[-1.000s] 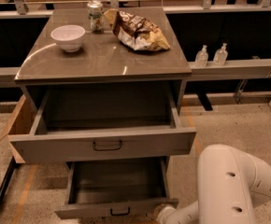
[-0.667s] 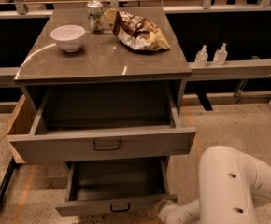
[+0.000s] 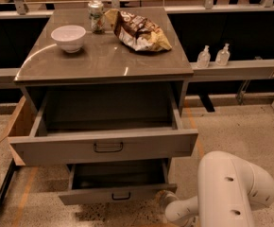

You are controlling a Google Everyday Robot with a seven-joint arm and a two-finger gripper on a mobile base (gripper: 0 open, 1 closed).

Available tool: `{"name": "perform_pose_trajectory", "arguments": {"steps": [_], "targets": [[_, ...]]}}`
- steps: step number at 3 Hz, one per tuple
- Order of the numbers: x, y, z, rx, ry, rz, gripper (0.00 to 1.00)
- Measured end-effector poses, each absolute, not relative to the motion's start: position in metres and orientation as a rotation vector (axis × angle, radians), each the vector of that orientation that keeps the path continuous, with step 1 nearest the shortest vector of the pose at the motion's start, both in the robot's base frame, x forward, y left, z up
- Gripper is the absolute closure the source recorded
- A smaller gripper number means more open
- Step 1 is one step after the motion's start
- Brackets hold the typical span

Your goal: Close bottom drawer

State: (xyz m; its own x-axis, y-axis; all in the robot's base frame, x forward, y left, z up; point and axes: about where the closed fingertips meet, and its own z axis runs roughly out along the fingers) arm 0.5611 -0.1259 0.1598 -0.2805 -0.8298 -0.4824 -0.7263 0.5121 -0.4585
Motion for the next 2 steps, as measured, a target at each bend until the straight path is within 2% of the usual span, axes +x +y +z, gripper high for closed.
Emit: {"name": "perform_pose_trajectory", "arguments": {"steps": [2], "targets": [[0.624, -0.116, 0.142, -1.176, 2.013, -0.251, 1.00]]}}
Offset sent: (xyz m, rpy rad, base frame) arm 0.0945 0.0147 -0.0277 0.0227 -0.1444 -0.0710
